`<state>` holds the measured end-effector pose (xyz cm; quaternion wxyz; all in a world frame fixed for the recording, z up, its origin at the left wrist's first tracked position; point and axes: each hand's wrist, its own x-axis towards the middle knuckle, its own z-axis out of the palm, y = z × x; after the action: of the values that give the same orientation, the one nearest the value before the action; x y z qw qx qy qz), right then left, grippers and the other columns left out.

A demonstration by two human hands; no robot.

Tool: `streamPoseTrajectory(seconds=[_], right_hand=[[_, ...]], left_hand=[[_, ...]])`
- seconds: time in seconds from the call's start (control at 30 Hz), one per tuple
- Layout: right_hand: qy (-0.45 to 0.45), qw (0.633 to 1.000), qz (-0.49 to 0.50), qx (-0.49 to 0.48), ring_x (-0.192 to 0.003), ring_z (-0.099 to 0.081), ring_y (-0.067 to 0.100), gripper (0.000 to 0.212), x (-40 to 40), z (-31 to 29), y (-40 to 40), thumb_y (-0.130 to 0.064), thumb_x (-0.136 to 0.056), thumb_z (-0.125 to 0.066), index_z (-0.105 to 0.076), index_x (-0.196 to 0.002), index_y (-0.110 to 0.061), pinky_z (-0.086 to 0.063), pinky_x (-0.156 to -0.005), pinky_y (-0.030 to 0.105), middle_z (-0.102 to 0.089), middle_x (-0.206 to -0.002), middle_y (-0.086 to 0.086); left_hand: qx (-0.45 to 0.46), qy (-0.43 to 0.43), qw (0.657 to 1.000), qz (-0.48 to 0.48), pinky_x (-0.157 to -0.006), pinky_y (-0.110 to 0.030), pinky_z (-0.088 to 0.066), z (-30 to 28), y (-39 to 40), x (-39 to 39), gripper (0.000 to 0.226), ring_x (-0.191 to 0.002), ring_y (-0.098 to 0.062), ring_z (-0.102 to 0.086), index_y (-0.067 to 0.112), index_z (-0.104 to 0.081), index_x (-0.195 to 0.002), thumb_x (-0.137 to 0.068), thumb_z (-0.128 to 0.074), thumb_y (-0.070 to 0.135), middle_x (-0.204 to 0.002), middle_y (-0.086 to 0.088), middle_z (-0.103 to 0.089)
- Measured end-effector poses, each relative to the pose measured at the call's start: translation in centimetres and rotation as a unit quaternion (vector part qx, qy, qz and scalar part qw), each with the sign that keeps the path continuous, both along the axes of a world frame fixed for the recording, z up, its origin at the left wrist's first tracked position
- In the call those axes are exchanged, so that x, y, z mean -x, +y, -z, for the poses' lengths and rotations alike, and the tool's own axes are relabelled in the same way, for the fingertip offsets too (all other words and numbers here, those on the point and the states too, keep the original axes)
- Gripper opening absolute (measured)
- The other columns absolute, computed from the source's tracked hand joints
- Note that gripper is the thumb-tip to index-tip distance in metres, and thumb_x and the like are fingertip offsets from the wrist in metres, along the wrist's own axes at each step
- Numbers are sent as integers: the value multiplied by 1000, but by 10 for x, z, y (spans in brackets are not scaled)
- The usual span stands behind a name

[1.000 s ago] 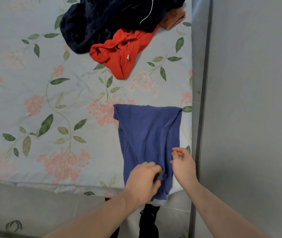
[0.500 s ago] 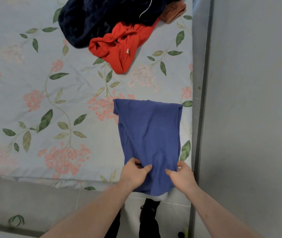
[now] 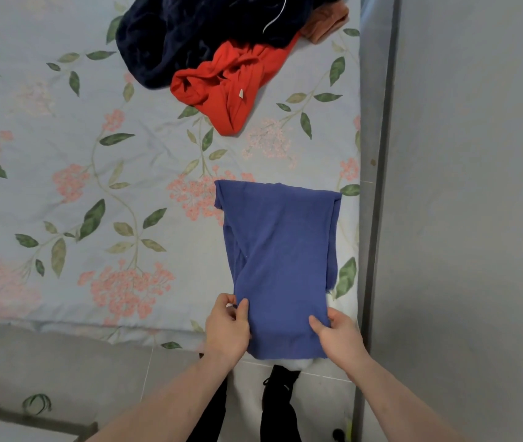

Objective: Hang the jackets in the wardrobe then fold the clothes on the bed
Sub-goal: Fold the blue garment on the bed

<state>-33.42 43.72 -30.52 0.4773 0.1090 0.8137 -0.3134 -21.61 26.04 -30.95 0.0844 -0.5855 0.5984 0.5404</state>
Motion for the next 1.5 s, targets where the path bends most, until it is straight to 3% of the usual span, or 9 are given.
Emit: streamPoseTrajectory(seconds=[0.1, 0.27, 0.4, 0.57, 0.9, 1.03, 1.13, 1.27, 1.5], right_hand=[[59, 996, -39, -52, -70, -59, 4, 9, -7, 5, 0, -25, -99, -64, -65, -101, -17, -39, -54, 14, -72, -89, -4], [155, 986, -24, -63, -91, -65, 13, 39, -6, 3, -10, -25, -86, -74, -51, -117, -30, -55, -79, 36, -63, -103, -13], [221, 972, -74, -34, -107, -58, 15, 52, 19, 0, -27, -24, -84, -76, -45, -125, -27, -55, -89, 40, -53, -120, -7], [277, 957, -82, 24, -125, -52, 21, 61, 92, 0, -66, -21, -85, -73, -44, -139, -20, -48, -106, 43, -47, -138, -2], [226, 946, -231, -33, -149, -28, 31, 96, 196, 16, -127, -28, -86, -75, -17, -163, -18, -33, -119, 40, -38, -160, 4], [203, 937, -275, -73, -128, -50, 34, 67, 203, 25, -129, -32, -85, -69, -47, -148, -30, -48, -104, 48, -63, -129, 3], [204, 927, -307, -66, -94, -65, 28, 14, 206, 20, -132, -23, -84, -60, -70, -94, -24, -55, -88, 46, -72, -92, -2], [245, 927, -283, -2, -73, -60, 29, 12, 223, 1, -142, -10, -87, -54, -62, -78, -9, -43, -56, 32, -64, -75, 6], [355, 898, -253, 53, -79, -60, 29, 11, 262, -48, -169, -10, -90, -51, -61, -87, -14, -44, -64, 36, -65, -81, 2]], left_hand=[[64, -53, 994, 72, -78, -43, -55, 6, -8, -6, 22, -71, -19, -65, 19, -54, -95, -94, -69, 35, -73, 3, -66], [243, 38, 920, 305, -80, -30, -49, 1, -17, -1, 31, -101, -11, -52, 27, -53, -120, -93, -65, 36, -120, 12, -48], [146, -13, 838, 526, -102, -36, -45, 9, -42, 26, 48, -119, -22, -53, 29, -57, -134, -89, -56, 46, -130, 7, -53], [241, 36, 884, 400, -84, -35, -50, -4, -99, 102, 28, -107, -22, -59, 25, -65, -113, -87, -61, 33, -118, 2, -60], [200, -92, 870, 440, -113, -47, -37, 10, -163, 196, 100, -145, -31, -25, 26, -26, -156, -74, -77, 55, -158, 1, -33], [208, -135, 834, 493, -104, -48, -33, 20, -168, 198, 68, -123, -31, -50, 27, -46, -138, -79, -72, 51, -127, 0, -58], [190, -124, 822, 522, -101, -46, -29, 13, -173, 201, 19, -104, -27, -61, 27, -62, -106, -89, -63, 36, -101, 2, -68], [209, -58, 848, 484, -98, -44, -43, -9, -191, 214, 8, -97, -27, -62, 35, -59, -82, -87, -65, 32, -95, 3, -68], [316, 53, 848, 421, -73, -37, -40, -57, -219, 247, 7, -83, -30, -58, 22, -59, -89, -85, -65, 24, -84, 2, -63]])
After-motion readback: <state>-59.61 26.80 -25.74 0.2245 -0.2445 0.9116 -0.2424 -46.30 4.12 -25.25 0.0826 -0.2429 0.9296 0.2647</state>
